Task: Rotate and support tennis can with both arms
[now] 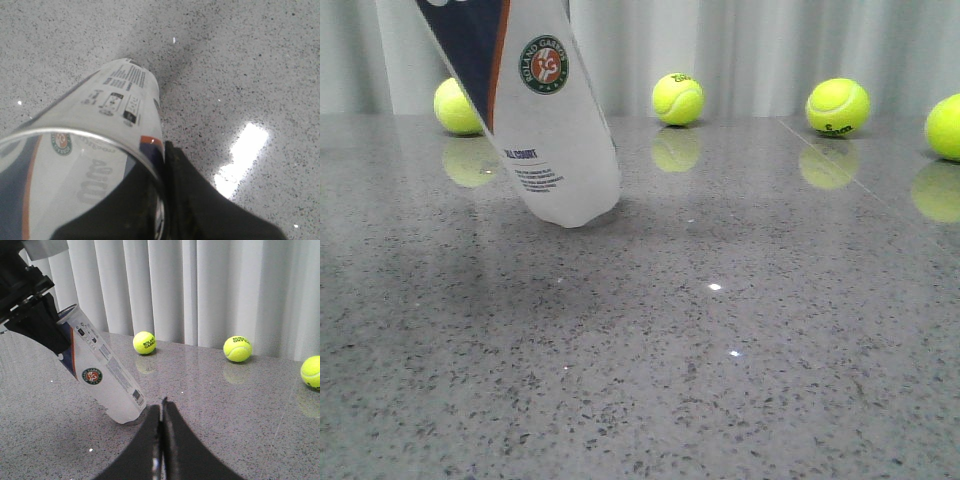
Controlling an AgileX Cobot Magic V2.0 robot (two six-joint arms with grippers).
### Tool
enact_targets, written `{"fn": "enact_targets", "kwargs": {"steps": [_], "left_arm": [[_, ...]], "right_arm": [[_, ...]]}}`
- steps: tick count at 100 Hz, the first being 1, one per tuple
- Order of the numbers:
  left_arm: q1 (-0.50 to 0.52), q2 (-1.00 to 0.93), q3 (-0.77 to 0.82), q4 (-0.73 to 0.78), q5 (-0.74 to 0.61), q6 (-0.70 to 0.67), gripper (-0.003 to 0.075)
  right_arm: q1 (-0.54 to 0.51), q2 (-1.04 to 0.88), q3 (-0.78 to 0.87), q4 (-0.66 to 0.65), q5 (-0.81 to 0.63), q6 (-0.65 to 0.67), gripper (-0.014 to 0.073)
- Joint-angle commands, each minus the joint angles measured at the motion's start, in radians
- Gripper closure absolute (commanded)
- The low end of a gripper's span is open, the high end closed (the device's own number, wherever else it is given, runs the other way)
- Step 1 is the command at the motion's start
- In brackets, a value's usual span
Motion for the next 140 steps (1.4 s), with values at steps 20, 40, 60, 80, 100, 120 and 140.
{"fn": "enact_targets", "kwargs": {"steps": [20,40,60,80,100,120,140], "left_arm": [[-0.007,-0.007,-0.100,-0.031,0.019,-0.015,0.0596],[0.020,0.030,-0.146,-0.033,0.016,-0.015,0.0313],[0.045,0.096,-0.205,-0.054,0.018,-0.015,0.0248],[0.045,0.157,-0.276,-0.115,0.019,-0.015,0.0248],[0.045,0.175,-0.317,-0.121,0.015,-0.015,0.0248],[0.045,0.160,-0.325,-0.111,-0.090,-0.012,0.0293],[0.045,0.082,-0.313,-0.108,-0.301,-0.016,0.0621]], "right_arm": [[-0.001,0.009,-0.024,-0.006,-0.072,0.000,0.0654],[-0.001,0.009,-0.024,-0.006,-0.072,0.000,0.0654],[-0.001,0.009,-0.024,-0.006,-0.071,0.000,0.0654],[-0.001,0.009,-0.024,-0.006,-0.071,0.000,0.0654],[-0.001,0.009,-0.024,-0.006,-0.071,0.000,0.0654],[-0.001,0.009,-0.024,-0.006,-0.071,0.000,0.0654],[-0.001,0.009,-0.024,-0.006,-0.071,0.000,0.0654]]}}
